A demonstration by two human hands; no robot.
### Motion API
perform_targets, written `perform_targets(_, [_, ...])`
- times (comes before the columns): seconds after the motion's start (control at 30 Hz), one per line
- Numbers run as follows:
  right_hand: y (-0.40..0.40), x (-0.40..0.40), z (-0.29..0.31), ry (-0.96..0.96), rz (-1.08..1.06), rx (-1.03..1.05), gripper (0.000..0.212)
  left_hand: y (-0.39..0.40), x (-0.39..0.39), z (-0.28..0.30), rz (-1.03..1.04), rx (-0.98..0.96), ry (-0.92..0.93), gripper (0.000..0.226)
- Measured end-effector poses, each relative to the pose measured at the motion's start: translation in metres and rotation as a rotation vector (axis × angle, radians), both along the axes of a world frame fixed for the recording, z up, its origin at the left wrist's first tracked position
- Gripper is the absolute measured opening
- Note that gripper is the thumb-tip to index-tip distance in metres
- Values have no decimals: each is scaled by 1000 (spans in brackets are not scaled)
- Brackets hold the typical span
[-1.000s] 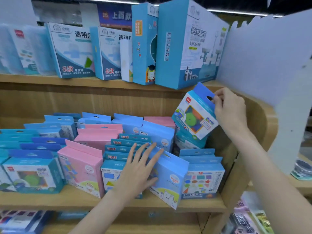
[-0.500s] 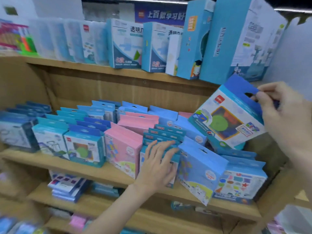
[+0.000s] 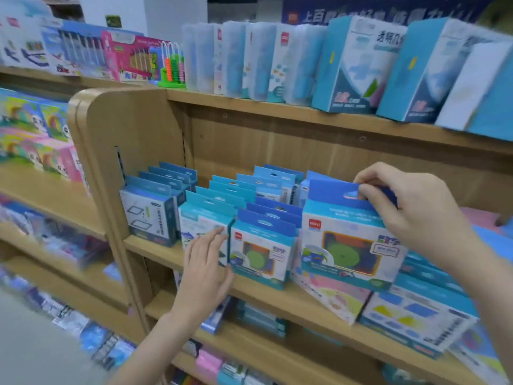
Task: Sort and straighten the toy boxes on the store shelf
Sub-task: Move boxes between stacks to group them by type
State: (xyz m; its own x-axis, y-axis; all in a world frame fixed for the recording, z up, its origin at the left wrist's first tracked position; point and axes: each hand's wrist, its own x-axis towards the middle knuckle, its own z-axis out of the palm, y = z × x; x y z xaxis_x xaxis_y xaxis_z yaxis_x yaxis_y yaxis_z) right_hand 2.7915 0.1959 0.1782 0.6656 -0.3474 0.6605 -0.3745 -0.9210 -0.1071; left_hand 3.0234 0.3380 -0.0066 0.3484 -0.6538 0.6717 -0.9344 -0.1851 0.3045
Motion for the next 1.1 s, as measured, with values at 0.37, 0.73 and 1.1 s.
perform_targets(0.37, [48,95,-45,250,-122,243,33,-21,92,24,-285,118,-210,43])
perform_targets(0.73, [32,134,-143,141,-331,-274,16,-24,92,2,-273,180,-305,73])
perform_targets(1.1, [36,136,-143,335,-419,-161,93,-30,93,1,-240,38,-302,65])
